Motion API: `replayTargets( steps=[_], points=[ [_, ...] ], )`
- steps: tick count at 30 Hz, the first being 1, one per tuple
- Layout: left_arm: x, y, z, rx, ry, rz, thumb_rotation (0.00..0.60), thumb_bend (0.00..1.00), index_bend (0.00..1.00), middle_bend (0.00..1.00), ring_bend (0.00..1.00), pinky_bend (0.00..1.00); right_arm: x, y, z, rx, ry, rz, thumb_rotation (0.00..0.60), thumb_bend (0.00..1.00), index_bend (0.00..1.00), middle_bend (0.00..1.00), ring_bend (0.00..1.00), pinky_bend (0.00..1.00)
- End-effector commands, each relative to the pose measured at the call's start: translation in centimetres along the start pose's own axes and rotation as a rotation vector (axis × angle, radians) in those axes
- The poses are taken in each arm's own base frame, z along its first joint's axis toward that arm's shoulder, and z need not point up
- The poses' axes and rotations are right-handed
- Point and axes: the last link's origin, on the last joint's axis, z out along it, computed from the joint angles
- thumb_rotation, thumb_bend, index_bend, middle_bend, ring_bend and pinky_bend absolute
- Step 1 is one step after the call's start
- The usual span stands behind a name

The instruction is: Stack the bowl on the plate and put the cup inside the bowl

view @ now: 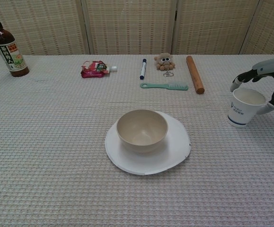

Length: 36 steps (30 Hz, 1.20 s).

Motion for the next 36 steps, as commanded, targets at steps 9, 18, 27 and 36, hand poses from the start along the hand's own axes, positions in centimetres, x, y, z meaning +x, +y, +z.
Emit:
replayTargets(
  steps=[9,18,27,36],
  points=[
    [0.2,-0.3,-0.3,0.01,0.007,-0.009,0.6,0.33,0.03,0.02,0.0,0.16,0.4,-0.5,0.1,-0.002,0.023,-0.012,0.6,0.24,0.36,0.0,0.0,0.0],
    [-0.1,-0.5,-0.4,0.025,0.003,-0.009,0.6,0.33,0.04,0.02,0.0,0.16,1.5,-1.8,-1.2,0.034,0.05,0.016,0.6,0.24,0.4,0.0,0.0,0.0],
    [0.1,0.0,-0.6,-0.005,0.02,-0.013,0.6,0.33,0.04,0.02,0.0,0.16,4.1,-6.6,-3.3,0.182,0.104,0.041,0.6,0.24,0.4,0.0,0.0,0.0],
    [0.4,-0.4,-1.3,0.003,0.019,-0.014,0.6,0.33,0.06,0.02,0.0,0.16,4.6,-12.7,-3.0,0.319,0.087,-0.016,0.6,0.24,0.4,0.0,0.0,0.0]
  ],
)
